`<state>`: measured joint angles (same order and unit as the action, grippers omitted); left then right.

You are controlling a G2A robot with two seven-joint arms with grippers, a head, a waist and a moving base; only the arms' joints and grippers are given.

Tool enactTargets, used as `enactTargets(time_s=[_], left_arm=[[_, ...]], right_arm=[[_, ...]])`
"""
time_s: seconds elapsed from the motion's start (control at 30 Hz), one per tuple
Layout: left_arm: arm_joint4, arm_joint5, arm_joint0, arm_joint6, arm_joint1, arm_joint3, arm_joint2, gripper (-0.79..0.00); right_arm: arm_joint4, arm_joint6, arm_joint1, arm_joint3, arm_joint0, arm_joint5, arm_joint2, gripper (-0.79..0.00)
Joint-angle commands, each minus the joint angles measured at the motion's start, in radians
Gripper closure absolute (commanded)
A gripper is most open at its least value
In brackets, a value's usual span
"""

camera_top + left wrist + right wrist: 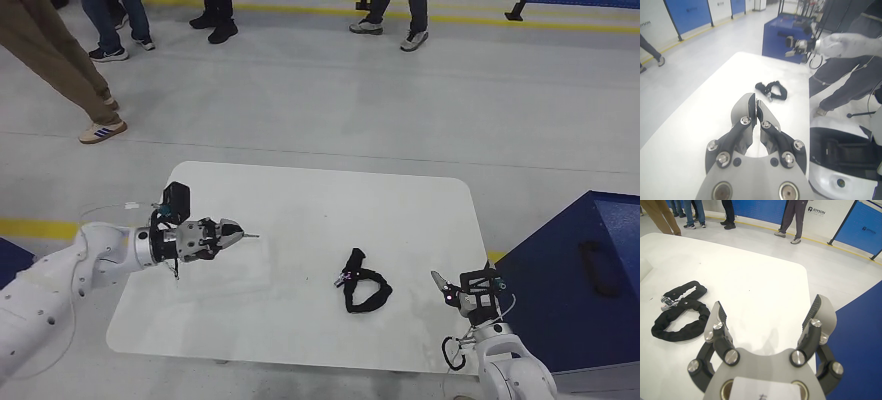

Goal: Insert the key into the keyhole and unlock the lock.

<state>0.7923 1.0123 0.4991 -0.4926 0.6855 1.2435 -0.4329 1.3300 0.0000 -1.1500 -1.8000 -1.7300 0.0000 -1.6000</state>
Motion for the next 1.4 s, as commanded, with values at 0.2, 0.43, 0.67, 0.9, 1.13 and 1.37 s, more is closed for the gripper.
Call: enactTargets(time_s=[0.2,0.43,0.67,0.9,1.13,1.37], left_arm=[[0.126,-0.102,0.092,-0.204,0.018,0.038,-0.053,0.0],[0.136,-0.112,0.093,-0.205,0.019,0.036,-0.054,0.0],[0.136,-0.112,0.093,-0.205,0.019,0.036,-0.054,0.0],[0.136,-0.112,0.093,-0.205,0.019,0.036,-0.054,0.0],[0.136,-0.112,0.093,-0.205,0.019,0.036,-0.054,0.0],[0.136,-0.112,0.093,-0.205,0.019,0.036,-0.054,0.0]], right_arm=[[0.0,0.0,0.0,0.0,0.0,0.0,0.0,-0.785],[0.042,0.014,0.005,-0.043,0.006,-0.035,-0.026,-0.785],[0.083,0.387,0.033,-0.023,0.263,-0.433,-0.002,-0.785],[0.188,0.496,0.035,0.39,0.719,-0.931,0.253,-0.785],[0.176,0.459,0.0,0.629,0.916,-1.012,0.431,-0.785],[0.176,0.459,0.0,0.629,0.916,-1.012,0.431,-0.785]])
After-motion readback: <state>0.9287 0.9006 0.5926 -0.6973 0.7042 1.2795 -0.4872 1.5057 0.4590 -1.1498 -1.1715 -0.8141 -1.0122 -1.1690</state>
